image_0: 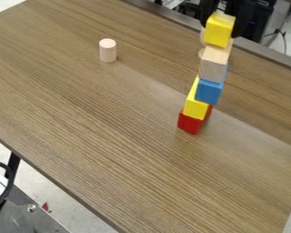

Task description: Move the yellow cube on top of the cylinder

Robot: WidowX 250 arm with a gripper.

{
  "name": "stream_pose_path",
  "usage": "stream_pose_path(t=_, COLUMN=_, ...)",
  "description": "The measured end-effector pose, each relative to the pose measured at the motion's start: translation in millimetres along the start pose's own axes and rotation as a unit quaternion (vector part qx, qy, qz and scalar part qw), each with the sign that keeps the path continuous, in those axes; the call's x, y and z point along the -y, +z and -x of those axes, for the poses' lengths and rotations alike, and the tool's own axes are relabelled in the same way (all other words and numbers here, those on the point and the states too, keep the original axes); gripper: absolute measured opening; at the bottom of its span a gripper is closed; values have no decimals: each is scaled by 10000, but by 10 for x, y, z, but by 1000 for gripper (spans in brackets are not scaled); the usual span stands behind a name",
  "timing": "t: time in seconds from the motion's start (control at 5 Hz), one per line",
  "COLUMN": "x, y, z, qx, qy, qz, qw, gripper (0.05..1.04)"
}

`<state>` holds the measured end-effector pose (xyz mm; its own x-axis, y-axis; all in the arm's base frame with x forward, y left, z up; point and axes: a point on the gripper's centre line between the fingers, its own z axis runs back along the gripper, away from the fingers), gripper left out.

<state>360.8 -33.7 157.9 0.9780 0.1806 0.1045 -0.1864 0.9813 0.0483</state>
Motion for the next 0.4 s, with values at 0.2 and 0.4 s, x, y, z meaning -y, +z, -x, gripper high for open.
stream_pose_path(t=0.2, x=-88, y=156, z=-11, qx=195, qy=158, qz=111, qw=9996, gripper=588)
stream_pose_path(t=0.4, x=-214, y=178, z=-14, qx=218, qy=342, qz=99, qw=9991, gripper=588)
